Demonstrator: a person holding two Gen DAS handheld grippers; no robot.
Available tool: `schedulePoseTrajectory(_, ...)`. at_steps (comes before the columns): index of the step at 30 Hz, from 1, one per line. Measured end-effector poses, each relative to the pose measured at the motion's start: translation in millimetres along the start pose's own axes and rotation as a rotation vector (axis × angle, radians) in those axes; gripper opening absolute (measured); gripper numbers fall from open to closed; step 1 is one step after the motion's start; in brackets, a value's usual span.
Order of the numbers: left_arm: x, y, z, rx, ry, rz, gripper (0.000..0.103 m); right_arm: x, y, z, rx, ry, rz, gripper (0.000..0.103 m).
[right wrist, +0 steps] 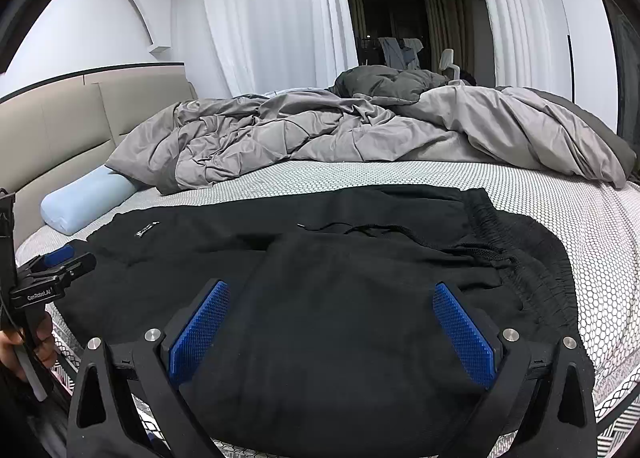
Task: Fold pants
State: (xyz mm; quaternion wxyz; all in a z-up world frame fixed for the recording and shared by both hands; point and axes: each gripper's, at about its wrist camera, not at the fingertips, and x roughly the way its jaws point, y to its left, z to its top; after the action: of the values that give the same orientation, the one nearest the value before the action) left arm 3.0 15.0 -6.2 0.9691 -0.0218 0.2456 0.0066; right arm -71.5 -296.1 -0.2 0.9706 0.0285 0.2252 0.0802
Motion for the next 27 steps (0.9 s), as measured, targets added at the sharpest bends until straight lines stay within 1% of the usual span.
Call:
schedulePoseTrajectory(9,1,3,0,-0.001,0.002,0.000,0.103,0,-2,0,0.002,-0.003,-0.002,0.103)
schedulePoseTrajectory(16,-3,36,-14,-0.019,0.017,0.020,0.103,1,-3,-1,0.006,0.012,-0.008,0.103)
schedulePoseTrajectory(21,-19,61,-17,-0.038,0.009,0.034,0.103,-2,-6,-1,0.013,0.021,-0.006,0.103)
schedulePoseTrajectory(23,-30,78,-15,-0.088,-0.005,0.049,0.103,-4,-7,-1,0.023,0.024,0.002,0.103)
schedulePoseTrajectory(25,-40,109,-17,-0.186,-0.033,0.120,0.103,-5,-10,-1,0.035,0.026,0.003,0.103)
schedulePoseTrajectory(27,-45,144,-22,-0.276,-0.027,0.181,0.103,-7,-14,-2,0.041,0.028,-0.001,0.103)
